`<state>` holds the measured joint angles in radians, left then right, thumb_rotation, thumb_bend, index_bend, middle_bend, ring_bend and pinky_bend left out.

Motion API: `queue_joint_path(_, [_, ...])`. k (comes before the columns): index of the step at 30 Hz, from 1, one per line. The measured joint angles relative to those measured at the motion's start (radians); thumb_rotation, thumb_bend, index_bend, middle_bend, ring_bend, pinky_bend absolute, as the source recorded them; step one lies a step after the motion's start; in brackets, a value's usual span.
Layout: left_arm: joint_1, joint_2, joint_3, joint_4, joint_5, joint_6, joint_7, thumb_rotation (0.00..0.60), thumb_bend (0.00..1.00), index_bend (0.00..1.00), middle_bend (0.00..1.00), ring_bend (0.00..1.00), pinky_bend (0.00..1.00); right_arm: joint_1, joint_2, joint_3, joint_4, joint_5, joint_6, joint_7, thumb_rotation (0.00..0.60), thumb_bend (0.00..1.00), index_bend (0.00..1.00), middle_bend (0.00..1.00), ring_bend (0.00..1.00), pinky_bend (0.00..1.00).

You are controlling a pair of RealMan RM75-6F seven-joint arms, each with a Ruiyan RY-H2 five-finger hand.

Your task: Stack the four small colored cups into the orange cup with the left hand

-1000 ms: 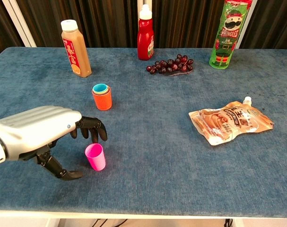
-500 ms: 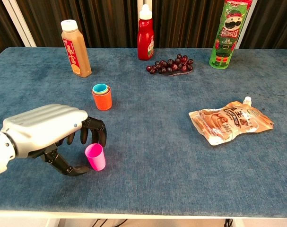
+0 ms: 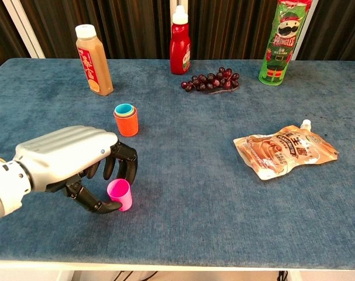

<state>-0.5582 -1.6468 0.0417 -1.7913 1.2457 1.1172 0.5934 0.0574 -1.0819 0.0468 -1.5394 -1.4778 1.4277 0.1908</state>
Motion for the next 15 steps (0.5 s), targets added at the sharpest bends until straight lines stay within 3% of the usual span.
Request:
queue_joint_path(8, [0.007, 0.006, -0.016, -0.021, 0.012, 0.014, -0.016, 0.600, 0.28, 0.51, 0.52, 0.51, 0.60, -0.001, 0.003, 0.002, 0.004, 0.001, 0.004, 0.008, 0.600, 0.25, 0.00, 0.00, 0.00, 0.00])
queue_joint_path(15, [0.008, 0.053, -0.100, -0.054, 0.010, 0.046, -0.081, 0.600, 0.28, 0.51, 0.52, 0.51, 0.60, -0.005, 0.008, 0.001, -0.001, -0.006, 0.014, 0.010, 0.600, 0.25, 0.00, 0.00, 0.00, 0.00])
